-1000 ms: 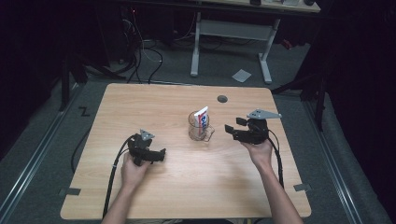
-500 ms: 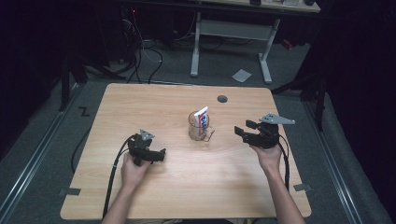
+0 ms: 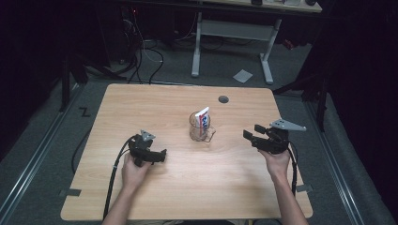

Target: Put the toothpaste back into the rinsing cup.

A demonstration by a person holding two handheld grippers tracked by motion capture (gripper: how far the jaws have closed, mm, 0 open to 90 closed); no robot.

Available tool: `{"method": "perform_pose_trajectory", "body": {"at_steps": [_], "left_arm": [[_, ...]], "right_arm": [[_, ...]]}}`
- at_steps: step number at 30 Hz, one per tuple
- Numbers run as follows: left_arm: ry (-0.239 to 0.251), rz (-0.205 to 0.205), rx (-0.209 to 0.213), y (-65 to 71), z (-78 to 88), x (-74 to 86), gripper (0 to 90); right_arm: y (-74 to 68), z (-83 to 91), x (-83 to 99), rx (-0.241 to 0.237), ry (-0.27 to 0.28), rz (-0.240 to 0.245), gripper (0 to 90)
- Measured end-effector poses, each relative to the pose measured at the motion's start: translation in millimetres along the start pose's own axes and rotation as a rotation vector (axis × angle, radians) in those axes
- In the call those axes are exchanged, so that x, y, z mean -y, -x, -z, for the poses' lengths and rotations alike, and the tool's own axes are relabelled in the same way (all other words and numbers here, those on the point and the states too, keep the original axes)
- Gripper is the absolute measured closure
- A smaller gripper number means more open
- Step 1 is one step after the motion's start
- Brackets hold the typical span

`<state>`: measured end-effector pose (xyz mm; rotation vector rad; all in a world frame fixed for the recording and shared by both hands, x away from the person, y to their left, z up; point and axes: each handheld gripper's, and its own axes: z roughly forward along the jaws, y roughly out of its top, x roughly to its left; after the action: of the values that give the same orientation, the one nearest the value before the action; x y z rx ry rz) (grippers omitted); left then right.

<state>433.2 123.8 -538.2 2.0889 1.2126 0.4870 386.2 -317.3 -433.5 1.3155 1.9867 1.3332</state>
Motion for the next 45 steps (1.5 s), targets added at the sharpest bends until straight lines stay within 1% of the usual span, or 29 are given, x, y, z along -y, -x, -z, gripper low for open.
{"method": "perform_pose_trajectory", "body": {"at_steps": [12,15,19,24,27,35,42,45], "left_arm": [[0.000,0.000,0.000,0.0,0.0,0.0,1.6],[0.000,0.001,0.000,0.0,0.0,0.0,1.7],[0.000,0.000,0.000,0.0,0.0,0.0,1.6],[0.000,0.000,0.000,0.0,0.0,0.0,1.6],[0.000,0.000,0.000,0.0,0.0,0.0,1.6],[0.000,0.000,0.000,0.0,0.0,0.0,1.6],[0.000,0.000,0.000,0.0,0.0,0.0,1.7],[0.000,0.001,0.000,0.1,0.0,0.0,1.6]], "right_arm": [[5.9,7.6,8.9,0.010,0.004,-0.024,36.8],[6.4,8.3,12.1,0.011,0.000,-0.023,36.8],[8.6,8.8,18.2,0.013,-0.005,-0.039,37.0],[10.7,8.0,25.4,0.015,-0.015,-0.050,37.0],[11.7,5.8,29.7,0.018,-0.031,-0.050,37.1],[12.2,0.4,40.3,0.017,-0.052,-0.066,37.1],[13.1,-1.9,46.4,0.018,-0.064,-0.076,37.1],[12.2,-3.7,47.3,0.019,-0.071,-0.071,37.1]]}}
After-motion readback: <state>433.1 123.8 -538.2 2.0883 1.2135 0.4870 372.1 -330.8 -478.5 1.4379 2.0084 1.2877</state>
